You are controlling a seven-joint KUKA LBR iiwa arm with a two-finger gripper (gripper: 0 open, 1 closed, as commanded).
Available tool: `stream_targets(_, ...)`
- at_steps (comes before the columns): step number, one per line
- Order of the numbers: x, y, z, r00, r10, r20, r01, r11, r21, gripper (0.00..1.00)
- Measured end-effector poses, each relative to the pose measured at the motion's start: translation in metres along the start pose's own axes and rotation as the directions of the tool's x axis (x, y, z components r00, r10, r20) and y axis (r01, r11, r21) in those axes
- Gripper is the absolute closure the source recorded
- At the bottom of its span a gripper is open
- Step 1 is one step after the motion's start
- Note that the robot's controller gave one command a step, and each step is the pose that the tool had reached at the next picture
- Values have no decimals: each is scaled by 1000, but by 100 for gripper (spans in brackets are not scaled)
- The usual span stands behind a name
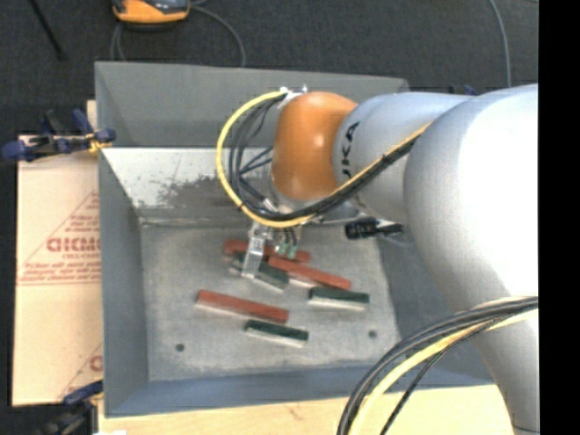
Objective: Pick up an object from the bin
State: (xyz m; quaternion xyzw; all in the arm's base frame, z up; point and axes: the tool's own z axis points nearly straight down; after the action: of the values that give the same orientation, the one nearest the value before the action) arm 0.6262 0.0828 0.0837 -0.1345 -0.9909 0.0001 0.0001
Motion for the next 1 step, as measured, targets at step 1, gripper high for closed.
stream_targets(1,2,-1,-20,1000,1,-8,-1,1000,2,100)
